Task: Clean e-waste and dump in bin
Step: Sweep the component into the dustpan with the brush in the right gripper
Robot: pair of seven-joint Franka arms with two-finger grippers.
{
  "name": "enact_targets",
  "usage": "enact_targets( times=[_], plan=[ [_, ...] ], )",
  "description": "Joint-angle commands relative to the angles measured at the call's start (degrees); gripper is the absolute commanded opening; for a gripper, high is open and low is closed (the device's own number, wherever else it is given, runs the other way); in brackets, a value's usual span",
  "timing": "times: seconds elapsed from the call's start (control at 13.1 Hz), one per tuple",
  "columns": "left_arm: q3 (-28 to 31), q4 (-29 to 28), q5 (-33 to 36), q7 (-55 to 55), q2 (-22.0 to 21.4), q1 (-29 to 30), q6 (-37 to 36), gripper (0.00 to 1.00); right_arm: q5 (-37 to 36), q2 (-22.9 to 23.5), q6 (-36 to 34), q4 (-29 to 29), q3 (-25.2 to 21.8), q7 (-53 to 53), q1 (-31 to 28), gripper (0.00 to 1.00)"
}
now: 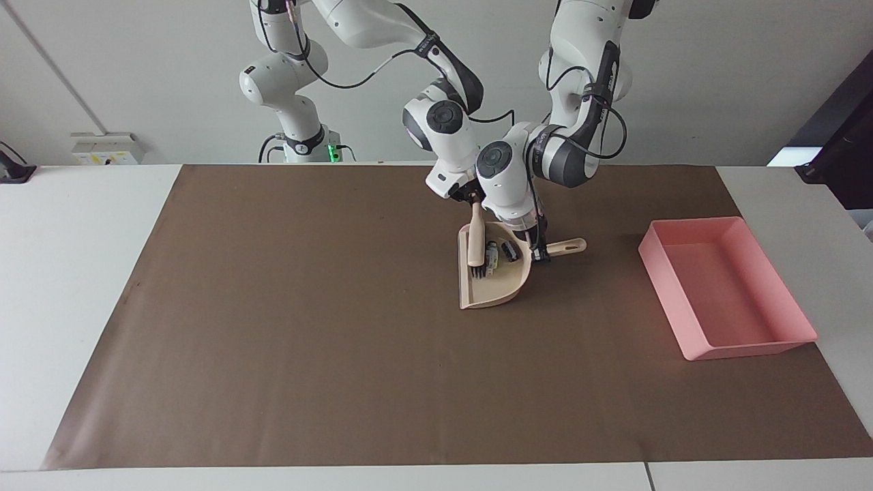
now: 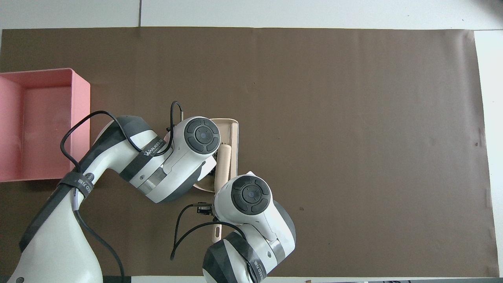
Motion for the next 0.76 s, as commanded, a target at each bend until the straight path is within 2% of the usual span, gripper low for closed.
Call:
enact_targets(
  times=[0.0,0.15,0.38,0.53,0.69],
  plan=[
    [0.1,-0.8,-6.4,8.6,-2.4,4.7,2.9,0.0,-2.7,-5.0,-6.2,-0.3,0.0,-1.1,-2.2,0.0],
    [0.1,-0.8,-9.2,11.2,-4.0,6.9,3.1,0.0,-7.2,-8.1,-11.3,-0.3,0.0,-0.3,-3.4,0.0],
    [0.2,-0.8,-9.8,12.5,-4.5,7.8,3.4,0.0,-13.3,-12.8,-19.8,-0.3,0.0,-0.3,-6.5,0.0],
    [0.2,-0.7,-9.9,14.3,-5.3,9.9,3.6,0.0,-15.2,-17.2,-25.8,-0.3,0.0,-1.5,-12.9,0.0],
    [0.2,-0.4,-11.5,18.4,-7.1,12.7,3.3,0.0,-15.3,-20.2,-30.5,-0.2,0.1,-7.4,-21.2,0.0]
  ],
)
